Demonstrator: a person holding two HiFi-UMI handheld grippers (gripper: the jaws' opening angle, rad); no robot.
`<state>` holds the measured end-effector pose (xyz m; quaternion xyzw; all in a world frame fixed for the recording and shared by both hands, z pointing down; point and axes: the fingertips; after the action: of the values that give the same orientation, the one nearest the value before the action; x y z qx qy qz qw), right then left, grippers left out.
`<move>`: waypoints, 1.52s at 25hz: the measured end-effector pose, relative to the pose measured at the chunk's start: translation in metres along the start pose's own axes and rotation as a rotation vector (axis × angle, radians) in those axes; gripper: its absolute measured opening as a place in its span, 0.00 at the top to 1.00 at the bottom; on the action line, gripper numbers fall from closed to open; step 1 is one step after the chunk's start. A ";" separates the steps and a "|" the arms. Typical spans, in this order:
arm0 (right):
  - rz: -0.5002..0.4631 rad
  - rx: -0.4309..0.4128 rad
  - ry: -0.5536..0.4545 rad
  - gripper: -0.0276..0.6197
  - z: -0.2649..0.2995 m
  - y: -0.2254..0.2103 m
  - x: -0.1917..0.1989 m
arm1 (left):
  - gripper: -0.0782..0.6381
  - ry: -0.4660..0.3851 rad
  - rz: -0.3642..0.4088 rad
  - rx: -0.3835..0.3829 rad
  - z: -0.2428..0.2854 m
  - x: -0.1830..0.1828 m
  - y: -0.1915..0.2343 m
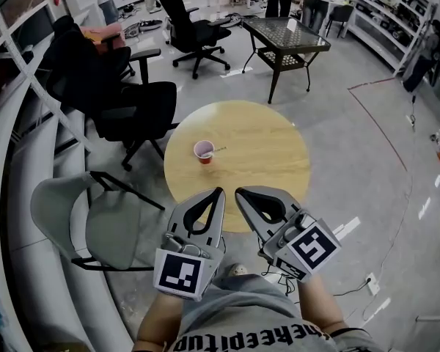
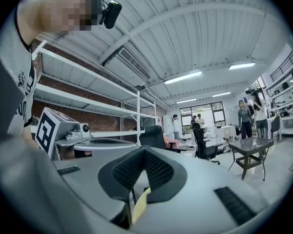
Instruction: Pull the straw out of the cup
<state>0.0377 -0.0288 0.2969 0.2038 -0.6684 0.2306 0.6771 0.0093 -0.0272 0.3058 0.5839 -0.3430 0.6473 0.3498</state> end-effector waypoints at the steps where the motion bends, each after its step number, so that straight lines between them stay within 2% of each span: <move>1: 0.000 -0.004 0.001 0.93 -0.001 -0.001 0.001 | 0.87 0.000 0.002 -0.004 0.001 0.000 -0.001; 9: 0.017 -0.027 0.009 0.93 0.001 -0.009 0.007 | 0.87 0.009 0.006 -0.039 0.006 0.001 0.001; 16: 0.026 -0.032 0.021 0.93 0.016 -0.013 0.014 | 0.87 0.022 0.003 -0.070 0.006 0.005 0.020; 38: 0.047 0.026 0.053 0.93 0.082 -0.056 0.023 | 0.87 0.026 0.000 -0.049 0.046 0.004 0.086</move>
<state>0.0042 -0.1214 0.3240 0.1906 -0.6517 0.2604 0.6864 -0.0406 -0.1114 0.3105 0.5668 -0.3541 0.6463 0.3682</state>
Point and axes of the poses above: the fingertips, and each gripper's own axes: z forward along the fingers, y to its left, x out of its underside
